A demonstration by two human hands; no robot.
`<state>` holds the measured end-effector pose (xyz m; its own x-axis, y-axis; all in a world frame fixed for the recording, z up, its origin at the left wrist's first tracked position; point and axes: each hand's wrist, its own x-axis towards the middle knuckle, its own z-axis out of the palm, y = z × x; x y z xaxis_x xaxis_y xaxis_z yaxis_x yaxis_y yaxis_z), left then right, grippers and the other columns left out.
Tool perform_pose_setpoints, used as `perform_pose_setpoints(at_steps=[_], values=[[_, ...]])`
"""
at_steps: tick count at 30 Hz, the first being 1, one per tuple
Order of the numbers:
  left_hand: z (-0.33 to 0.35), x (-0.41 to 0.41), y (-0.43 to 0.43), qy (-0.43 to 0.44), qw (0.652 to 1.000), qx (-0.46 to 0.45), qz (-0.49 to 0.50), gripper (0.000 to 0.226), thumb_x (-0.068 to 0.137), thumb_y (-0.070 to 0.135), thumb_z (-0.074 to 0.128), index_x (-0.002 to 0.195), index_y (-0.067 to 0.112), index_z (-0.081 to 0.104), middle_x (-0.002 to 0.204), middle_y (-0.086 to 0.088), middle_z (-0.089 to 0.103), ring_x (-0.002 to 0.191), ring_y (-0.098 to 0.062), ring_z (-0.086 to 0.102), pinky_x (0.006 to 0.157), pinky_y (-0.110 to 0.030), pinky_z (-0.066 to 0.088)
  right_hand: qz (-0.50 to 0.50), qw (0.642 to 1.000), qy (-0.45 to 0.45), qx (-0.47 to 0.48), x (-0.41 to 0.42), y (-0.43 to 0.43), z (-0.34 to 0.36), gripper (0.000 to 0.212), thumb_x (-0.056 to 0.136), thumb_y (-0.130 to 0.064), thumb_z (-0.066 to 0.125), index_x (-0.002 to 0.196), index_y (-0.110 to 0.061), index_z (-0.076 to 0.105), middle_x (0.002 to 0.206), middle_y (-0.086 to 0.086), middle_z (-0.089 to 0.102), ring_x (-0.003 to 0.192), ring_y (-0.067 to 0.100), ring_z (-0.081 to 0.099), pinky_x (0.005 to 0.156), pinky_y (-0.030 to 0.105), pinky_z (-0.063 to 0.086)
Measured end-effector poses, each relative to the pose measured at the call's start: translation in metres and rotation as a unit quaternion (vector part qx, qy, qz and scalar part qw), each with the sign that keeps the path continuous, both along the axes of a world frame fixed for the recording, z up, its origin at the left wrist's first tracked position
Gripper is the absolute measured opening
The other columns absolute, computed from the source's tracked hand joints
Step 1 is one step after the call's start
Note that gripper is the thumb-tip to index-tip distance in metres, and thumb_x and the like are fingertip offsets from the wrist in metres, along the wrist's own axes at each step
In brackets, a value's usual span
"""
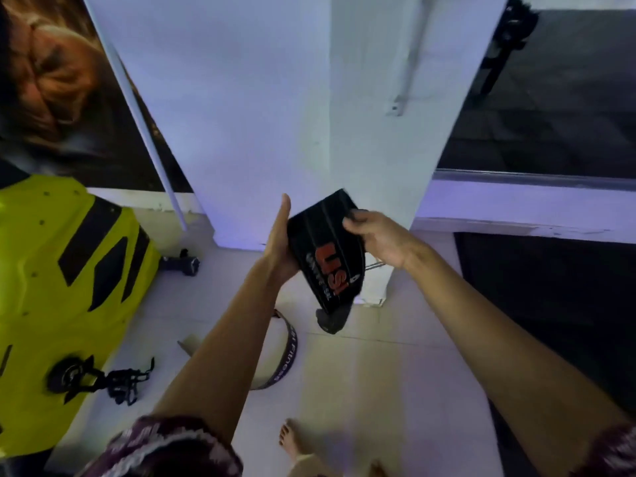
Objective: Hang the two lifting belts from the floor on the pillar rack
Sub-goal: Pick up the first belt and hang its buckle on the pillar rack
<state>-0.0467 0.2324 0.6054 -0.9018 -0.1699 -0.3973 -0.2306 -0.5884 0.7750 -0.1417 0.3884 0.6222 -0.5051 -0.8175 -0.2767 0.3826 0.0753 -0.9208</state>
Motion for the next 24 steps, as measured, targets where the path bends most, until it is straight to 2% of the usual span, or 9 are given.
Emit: perform_pose_setpoints(at_steps=[3,5,8,10,13,15,17,20,24], values=[[0.027,-0.018,0.031,-0.025,0.999,-0.042,-0.024,0.045,0.091,0.042,0.049,0.108,0.003,0.064,0.106,-0.019,0.067,0.090,-0.031,0.067,0.081,-0.040,0.053,0.021,0.997,0.048,0.050,0.003,0.054,0.007,0.032,0.092,-0.007,0.048,0.122,-0.005,0.056,0.095,-0.006,0.073,0.089,0.010,0.068,0.091,0.031,0.052],[0.034,-0.025,0.056,0.003,0.994,-0.090,-0.056,0.029,0.091,0.026,0.054,0.106,0.004,0.065,0.100,-0.014,0.071,0.090,-0.028,0.067,0.079,-0.037,0.056,0.003,0.997,0.035,0.064,0.000,0.089,0.013,0.038,0.095,-0.029,0.042,0.125,-0.010,0.054,0.105,0.003,0.068,0.093,0.015,0.067,0.095,0.037,0.050],[0.039,-0.024,0.090,0.086,0.973,-0.154,-0.147,0.029,0.090,0.007,0.053,0.118,-0.001,0.059,0.104,-0.013,0.069,0.097,-0.029,0.065,0.088,-0.037,0.054,-0.090,0.995,-0.050,0.010,-0.010,0.115,0.029,0.075,0.084,-0.067,0.024,0.124,-0.012,0.056,0.111,0.008,0.068,0.098,0.020,0.067,0.081,0.032,0.053],[0.033,-0.021,0.104,0.129,0.961,-0.160,-0.187,0.037,0.087,0.002,0.056,0.123,-0.004,0.055,0.110,-0.017,0.066,0.101,-0.030,0.063,0.091,-0.038,0.052,-0.173,0.981,-0.086,0.014,-0.016,0.114,0.036,0.080,0.082,-0.072,0.027,0.116,-0.008,0.061,0.102,0.009,0.072,0.094,0.021,0.069,0.080,0.032,0.053],[0.018,-0.014,0.112,0.144,0.958,-0.159,-0.193,0.041,0.078,0.002,0.060,0.119,-0.005,0.057,0.109,-0.017,0.067,0.099,-0.029,0.065,0.087,-0.036,0.054,-0.275,0.949,-0.146,0.053,-0.019,0.109,0.032,0.067,0.081,-0.064,0.047,0.112,-0.007,0.062,0.094,0.012,0.072,0.092,0.026,0.066,0.084,0.039,0.052],[0.009,-0.006,0.113,0.145,0.953,-0.169,-0.208,0.035,0.077,0.000,0.060,0.111,-0.006,0.062,0.103,-0.014,0.069,0.096,-0.027,0.066,0.085,-0.033,0.054,-0.288,0.945,-0.148,0.052,-0.018,0.110,0.028,0.057,0.084,-0.060,0.047,0.096,-0.007,0.065,0.072,0.009,0.074,0.075,0.023,0.070,0.071,0.034,0.053],[0.007,0.003,0.110,0.136,0.948,-0.156,-0.243,0.027,0.076,-0.002,0.060,0.102,-0.001,0.067,0.098,-0.010,0.072,0.093,-0.025,0.066,0.085,-0.031,0.054,-0.273,0.950,-0.151,0.033,-0.017,0.113,0.025,0.059,0.084,-0.063,0.043,0.083,-0.009,0.066,0.059,0.006,0.073,0.058,0.018,0.070,0.063,0.031,0.051],[0.016,0.003,0.101,0.116,0.940,-0.132,-0.293,0.028,0.077,-0.001,0.060,0.102,0.005,0.069,0.100,-0.007,0.073,0.096,-0.024,0.067,0.086,-0.031,0.054,-0.240,0.965,-0.108,0.007,-0.014,0.108,0.023,0.054,0.085,-0.060,0.044,0.101,-0.012,0.065,0.075,0.002,0.076,0.072,0.014,0.072,0.072,0.030,0.051],[0.029,-0.009,0.087,0.058,0.957,-0.188,-0.213,0.049,0.087,0.041,0.056,0.124,0.009,0.058,0.117,-0.009,0.068,0.109,-0.024,0.064,0.094,-0.038,0.050,-0.187,0.982,-0.024,-0.020,-0.009,0.093,0.036,0.058,0.089,-0.048,0.045,0.128,-0.006,0.053,0.127,0.012,0.061,0.114,0.020,0.060,0.097,0.031,0.046]])
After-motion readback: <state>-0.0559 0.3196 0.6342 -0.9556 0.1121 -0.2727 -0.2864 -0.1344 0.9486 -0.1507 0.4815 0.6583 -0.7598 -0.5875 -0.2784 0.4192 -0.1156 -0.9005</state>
